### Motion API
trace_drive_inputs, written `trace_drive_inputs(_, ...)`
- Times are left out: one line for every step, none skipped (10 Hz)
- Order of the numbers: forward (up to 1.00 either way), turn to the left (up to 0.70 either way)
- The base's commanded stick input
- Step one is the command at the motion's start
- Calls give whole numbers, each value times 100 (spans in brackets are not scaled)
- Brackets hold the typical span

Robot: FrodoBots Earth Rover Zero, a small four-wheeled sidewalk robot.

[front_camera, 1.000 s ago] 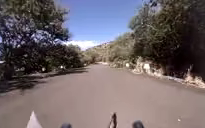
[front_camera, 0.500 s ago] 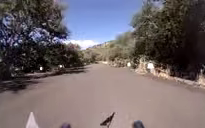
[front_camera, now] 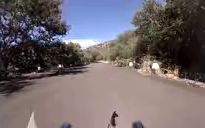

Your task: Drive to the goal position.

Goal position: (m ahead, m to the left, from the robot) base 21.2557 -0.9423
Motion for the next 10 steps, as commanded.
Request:
trace_drive_inputs(85,0)
trace_drive_inputs(85,0)
trace_drive_inputs(85,0)
trace_drive_inputs(85,0)
trace_drive_inputs(85,0)
trace_drive_inputs(85,0)
trace_drive_inputs(85,0)
trace_drive_inputs(85,0)
trace_drive_inputs(85,0)
trace_drive_inputs(85,0)
